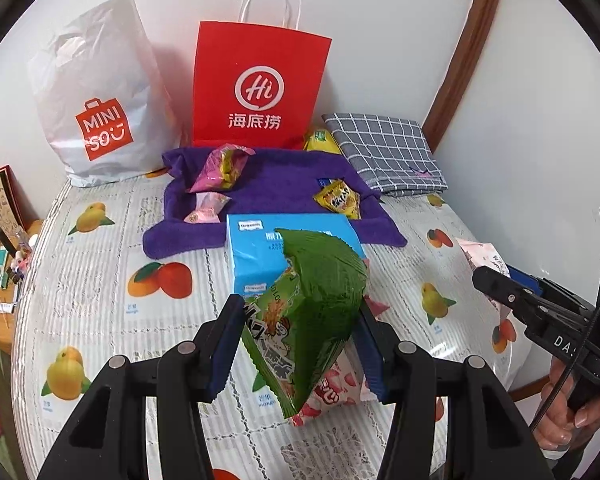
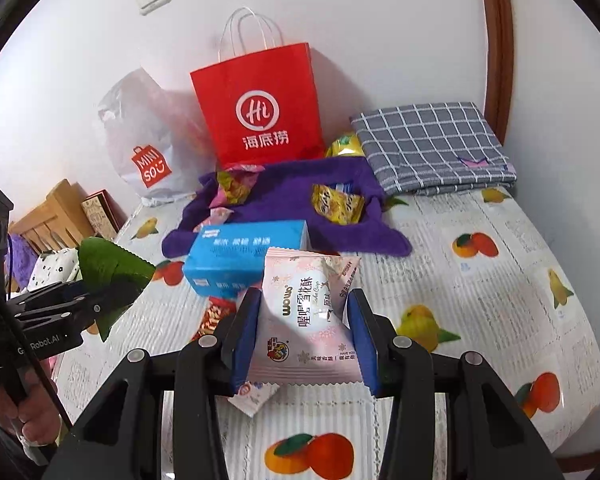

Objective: Organize snacks
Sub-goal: 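Carry the pink packet and green bag up and over the purple towel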

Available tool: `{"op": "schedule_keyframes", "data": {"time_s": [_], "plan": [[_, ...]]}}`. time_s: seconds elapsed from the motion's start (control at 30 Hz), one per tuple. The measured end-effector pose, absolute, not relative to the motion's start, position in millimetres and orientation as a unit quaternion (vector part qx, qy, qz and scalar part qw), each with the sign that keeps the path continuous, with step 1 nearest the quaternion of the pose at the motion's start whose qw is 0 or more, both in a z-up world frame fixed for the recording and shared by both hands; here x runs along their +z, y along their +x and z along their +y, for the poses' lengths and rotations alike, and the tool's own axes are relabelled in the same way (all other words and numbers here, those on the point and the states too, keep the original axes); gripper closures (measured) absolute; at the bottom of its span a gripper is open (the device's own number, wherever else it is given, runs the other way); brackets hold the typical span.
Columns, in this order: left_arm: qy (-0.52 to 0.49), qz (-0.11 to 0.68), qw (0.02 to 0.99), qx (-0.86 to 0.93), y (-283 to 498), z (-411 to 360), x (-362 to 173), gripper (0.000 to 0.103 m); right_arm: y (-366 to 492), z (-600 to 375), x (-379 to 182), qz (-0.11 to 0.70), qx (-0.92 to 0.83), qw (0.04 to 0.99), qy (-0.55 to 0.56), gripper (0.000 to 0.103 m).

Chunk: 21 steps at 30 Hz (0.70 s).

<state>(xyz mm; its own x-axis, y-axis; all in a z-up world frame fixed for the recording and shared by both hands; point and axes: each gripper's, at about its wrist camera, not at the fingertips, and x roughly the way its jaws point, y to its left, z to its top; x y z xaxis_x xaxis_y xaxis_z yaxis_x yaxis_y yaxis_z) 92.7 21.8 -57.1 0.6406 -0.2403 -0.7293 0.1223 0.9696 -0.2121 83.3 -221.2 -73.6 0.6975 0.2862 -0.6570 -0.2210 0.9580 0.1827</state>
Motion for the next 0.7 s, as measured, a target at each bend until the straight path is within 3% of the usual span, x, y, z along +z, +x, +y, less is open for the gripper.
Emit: {"op": "schedule_keyframes", "data": {"time_s": [0.7], "plan": [[-0.061, 0.445, 0.888, -0.101, 105.1, 27.5, -60.6, 0.052, 100.2, -216.6, -65.8, 0.358, 0.141, 0.922, 0.032, 0.059]]}}
